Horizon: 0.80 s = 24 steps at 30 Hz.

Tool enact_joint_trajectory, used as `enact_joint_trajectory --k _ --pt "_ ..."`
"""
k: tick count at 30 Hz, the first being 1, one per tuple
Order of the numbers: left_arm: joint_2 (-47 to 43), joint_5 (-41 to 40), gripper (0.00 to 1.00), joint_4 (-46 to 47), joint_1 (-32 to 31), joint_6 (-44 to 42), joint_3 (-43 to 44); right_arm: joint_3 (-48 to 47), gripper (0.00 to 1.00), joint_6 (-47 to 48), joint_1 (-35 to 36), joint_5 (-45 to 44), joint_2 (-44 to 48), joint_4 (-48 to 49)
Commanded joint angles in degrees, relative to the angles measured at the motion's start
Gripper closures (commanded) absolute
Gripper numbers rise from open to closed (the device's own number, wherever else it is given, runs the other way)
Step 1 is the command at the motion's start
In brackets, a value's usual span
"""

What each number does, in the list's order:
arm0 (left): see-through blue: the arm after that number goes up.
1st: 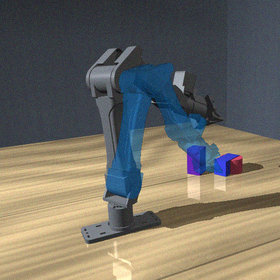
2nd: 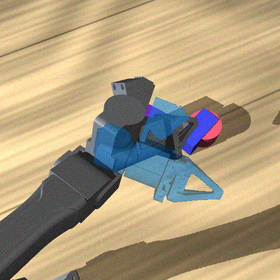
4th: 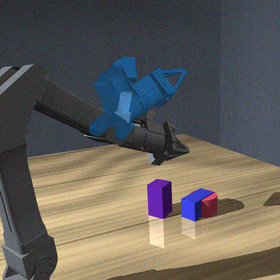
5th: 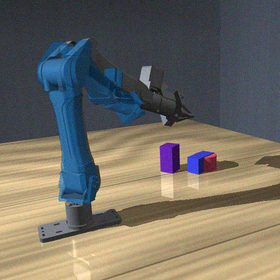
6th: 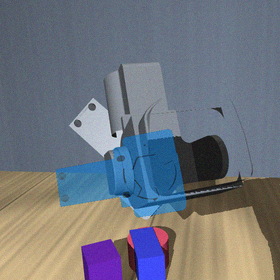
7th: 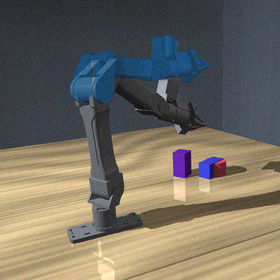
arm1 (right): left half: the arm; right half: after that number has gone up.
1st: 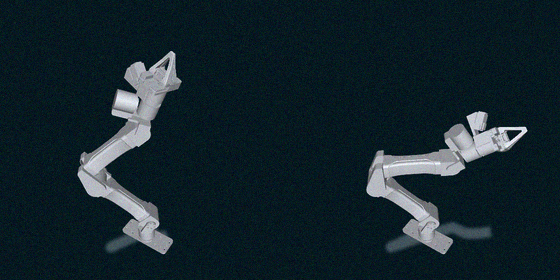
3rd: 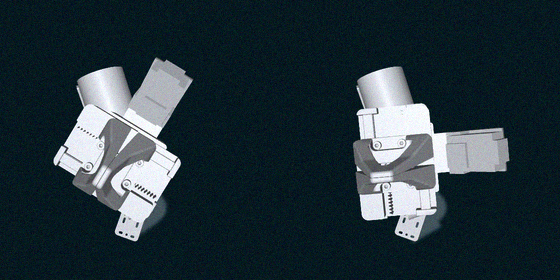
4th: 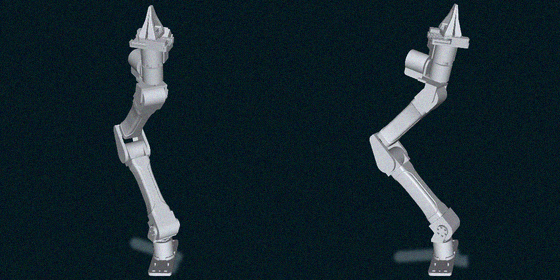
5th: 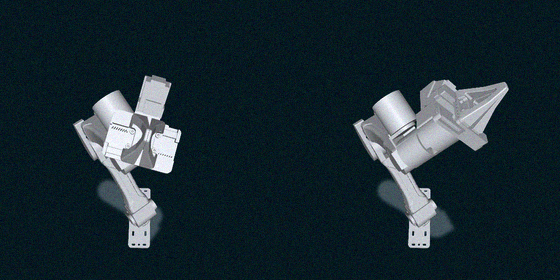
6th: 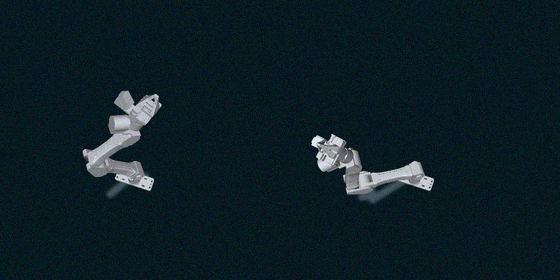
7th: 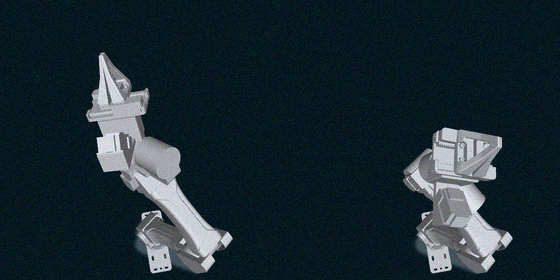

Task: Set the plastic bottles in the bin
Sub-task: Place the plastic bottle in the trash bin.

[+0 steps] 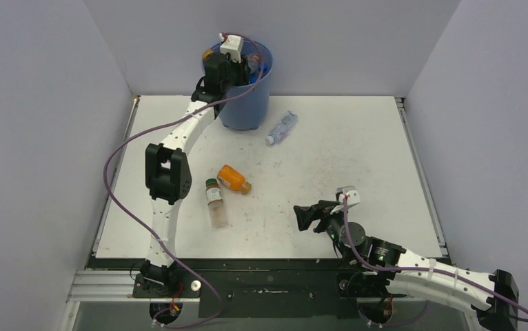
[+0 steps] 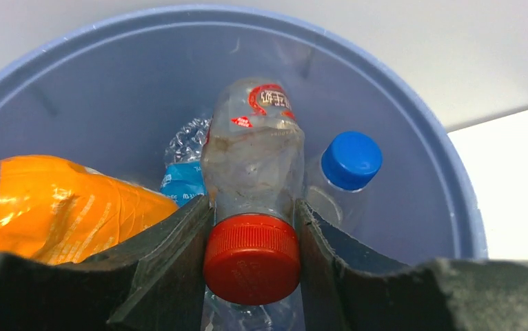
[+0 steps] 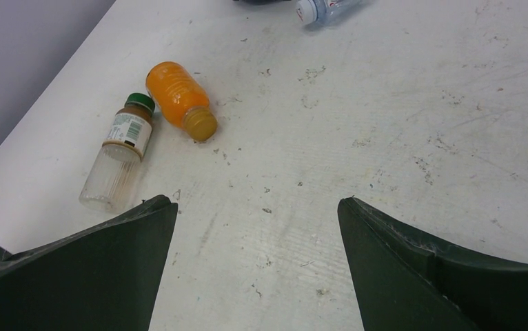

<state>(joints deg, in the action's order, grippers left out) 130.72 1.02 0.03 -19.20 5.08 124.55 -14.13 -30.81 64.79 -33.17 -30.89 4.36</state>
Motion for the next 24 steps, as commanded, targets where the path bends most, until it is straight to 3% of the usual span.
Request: enact_joint_trajectory --k 1,6,7,8,9,17,22,24 --pt "-1.31 0.72 0.56 0.21 0.21 0.81 -1.69 -3.12 0.1 -0.61 -0.46 0.81 0.5 -1.41" --pt "-8.93 0.2 0.3 8.56 0.15 2.94 -8.1 -3.89 0.1 -0.2 -0.47 0.54 0.57 -1.32" --pt "-10.22 0.07 0.23 9.03 0.09 3.11 -8.13 -4.21 0.1 0.01 -0.5 0.36 0.43 -1.27" --pt "-11.69 0.04 0.08 9.74 0.05 3.28 -8.36 -4.56 0.1 0.31 -0.46 0.26 0.32 -1.27" --pt "-13.26 0.01 0.02 10.39 -0.08 3.58 -8.59 -4.89 0.1 0.62 -0.55 0.14 0.05 -1.27" --pt "-28.27 -2.47 0.04 17.28 -2.31 5.24 -15.38 -9.04 0.1 2.99 -0.59 -2.85 -1.68 -1.4" --pt "-43.21 -7.49 0.04 18.19 -3.65 10.02 -29.01 -12.44 0.1 3.95 -0.84 -5.68 -5.29 -0.51" --pt "-49.43 -7.35 0.04 13.9 -3.65 13.21 -36.55 -15.59 0.1 4.74 -1.13 -5.04 -8.63 -1.76"
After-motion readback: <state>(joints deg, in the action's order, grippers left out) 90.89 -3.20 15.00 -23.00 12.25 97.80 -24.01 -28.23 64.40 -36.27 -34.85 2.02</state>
